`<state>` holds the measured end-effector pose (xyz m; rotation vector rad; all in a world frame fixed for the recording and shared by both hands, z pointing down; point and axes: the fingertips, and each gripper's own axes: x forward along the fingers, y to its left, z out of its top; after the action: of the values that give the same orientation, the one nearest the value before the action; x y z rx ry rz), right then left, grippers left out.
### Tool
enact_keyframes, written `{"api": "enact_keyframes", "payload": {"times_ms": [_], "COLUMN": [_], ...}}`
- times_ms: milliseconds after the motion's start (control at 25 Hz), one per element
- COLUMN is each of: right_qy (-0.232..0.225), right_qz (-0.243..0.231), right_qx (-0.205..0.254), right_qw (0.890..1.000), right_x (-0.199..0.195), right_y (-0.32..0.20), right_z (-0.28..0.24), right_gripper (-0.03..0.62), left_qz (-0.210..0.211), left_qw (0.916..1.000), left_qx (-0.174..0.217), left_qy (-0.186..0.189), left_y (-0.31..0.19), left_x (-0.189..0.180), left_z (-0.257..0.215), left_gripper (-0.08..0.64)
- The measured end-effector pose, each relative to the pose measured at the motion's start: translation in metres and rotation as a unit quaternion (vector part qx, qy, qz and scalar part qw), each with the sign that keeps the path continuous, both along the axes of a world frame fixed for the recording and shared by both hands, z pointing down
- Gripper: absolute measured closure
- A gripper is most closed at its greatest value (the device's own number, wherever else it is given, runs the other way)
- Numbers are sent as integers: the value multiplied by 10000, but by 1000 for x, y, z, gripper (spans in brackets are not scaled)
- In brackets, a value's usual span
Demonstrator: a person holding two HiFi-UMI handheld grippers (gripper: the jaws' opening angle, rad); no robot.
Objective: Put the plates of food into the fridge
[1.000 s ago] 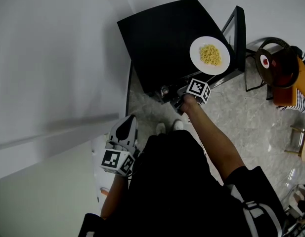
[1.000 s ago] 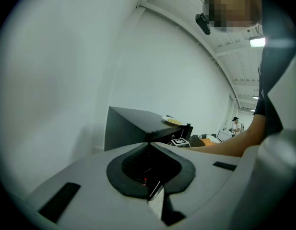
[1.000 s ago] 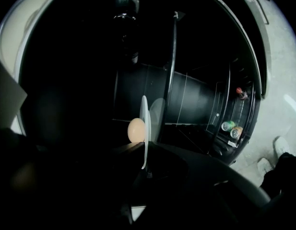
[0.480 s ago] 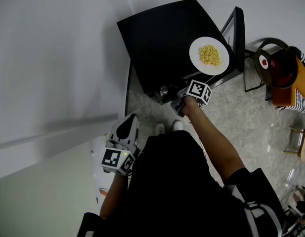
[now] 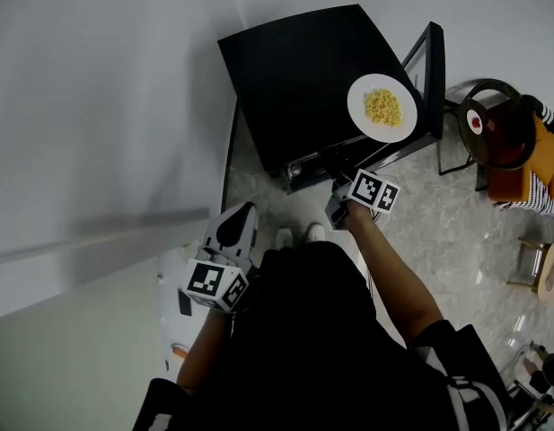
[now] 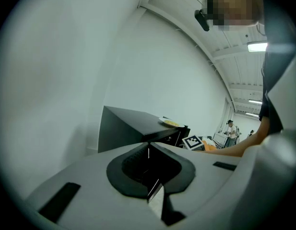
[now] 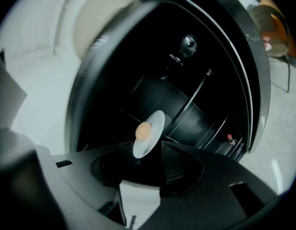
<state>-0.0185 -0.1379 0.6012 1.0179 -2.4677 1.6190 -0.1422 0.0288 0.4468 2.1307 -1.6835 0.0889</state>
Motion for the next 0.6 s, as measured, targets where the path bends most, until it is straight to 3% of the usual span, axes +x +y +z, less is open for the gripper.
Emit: {"api": "enact_keyframes", "payload": {"times_ms": [200,600], "right_qy": [431,1039], "right_qz": [-400,-757], "right_qx": [968,2355], "right_qw": [9936,9633], "right_x": [9,37], "right_y": [21,54], "right_z": [-31,-92], "right_gripper": [407,471], "left_qz": [149,442], "left_qw": [9998,9989], "left_qx": [72,111], "left_qy": [84,147], "left_y": [-7,-10], "left_x": [7,21], "left_z": [0,2], "left_gripper": [537,537]}}
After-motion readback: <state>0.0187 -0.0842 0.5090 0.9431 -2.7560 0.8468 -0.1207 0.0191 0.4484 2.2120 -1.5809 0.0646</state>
